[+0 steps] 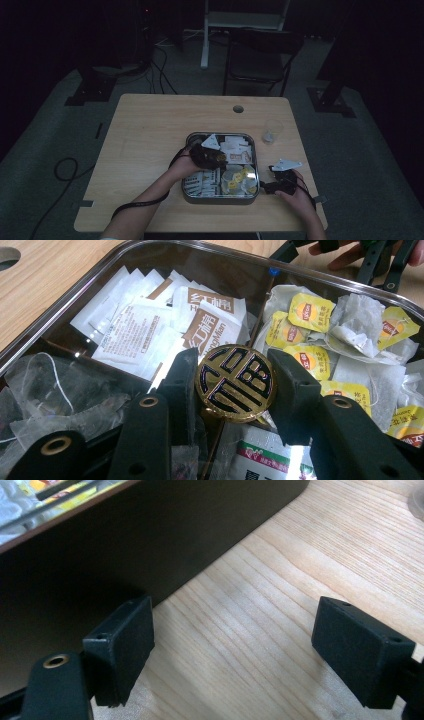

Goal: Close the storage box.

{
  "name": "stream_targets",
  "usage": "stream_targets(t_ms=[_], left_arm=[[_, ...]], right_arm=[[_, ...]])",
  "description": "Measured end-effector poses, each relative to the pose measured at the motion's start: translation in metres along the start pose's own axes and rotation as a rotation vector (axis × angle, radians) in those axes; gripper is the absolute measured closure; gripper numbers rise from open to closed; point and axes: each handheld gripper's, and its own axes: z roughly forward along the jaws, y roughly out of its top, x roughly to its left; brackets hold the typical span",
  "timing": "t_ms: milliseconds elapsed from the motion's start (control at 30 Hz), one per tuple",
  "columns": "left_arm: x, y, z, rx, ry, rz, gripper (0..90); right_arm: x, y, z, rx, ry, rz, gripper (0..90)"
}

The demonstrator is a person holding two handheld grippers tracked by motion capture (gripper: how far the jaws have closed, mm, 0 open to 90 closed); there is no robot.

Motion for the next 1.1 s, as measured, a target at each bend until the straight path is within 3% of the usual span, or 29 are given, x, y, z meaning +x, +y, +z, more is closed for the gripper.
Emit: stream_targets(t_ms=[133, 200, 400, 500, 533, 667, 767, 833, 1033, 1100], left_arm=[[0.001, 0.000, 0.000, 0.000, -0.011, -0.016, 58.6], [0.003, 0.000, -0.002, -0.017, -0.006, -0.052, 48.4], [0.002, 0.000, -0.007, -0.033, 0.014, -0.073, 36.6], [0.004, -0.002, -0.011, -0.073, 0.016, -0.112, 28.0], [0.005, -0.003, -0.013, -0.083, 0.005, -0.123, 20.3], [0.007, -0.005, -0.020, -0.107, 0.040, -0.141, 10.0], [0.009, -0.007, -0.024, -0.135, 0.059, -0.152, 8.8], [0.010, -0.007, -0.025, -0.134, 0.065, -0.165, 0.4], [0.011, -0.010, -0.029, -0.158, 0.100, -0.177, 0.4], [0.012, -0.014, -0.030, -0.161, 0.131, -0.179, 0.4]], right_arm=[[0.000, 0.000, 0.000, 0.000, 0.000, 0.000, 16.9], [0.000, 0.000, 0.000, 0.000, 0.000, 0.000, 16.9], [0.000, 0.000, 0.000, 0.000, 0.000, 0.000, 16.9], [0.000, 0.000, 0.000, 0.000, 0.000, 0.000, 16.9], [0.000, 0.000, 0.000, 0.000, 0.000, 0.000, 16.9], [0.000, 0.000, 0.000, 0.000, 0.000, 0.000, 16.9], [0.000, 0.000, 0.000, 0.001, 0.000, 0.002, 16.9], [0.000, 0.000, 0.000, 0.001, 0.001, 0.002, 16.9], [0.000, 0.000, 0.000, 0.001, 0.000, 0.001, 16.9], [0.000, 0.000, 0.000, 0.000, 0.000, 0.000, 16.9]])
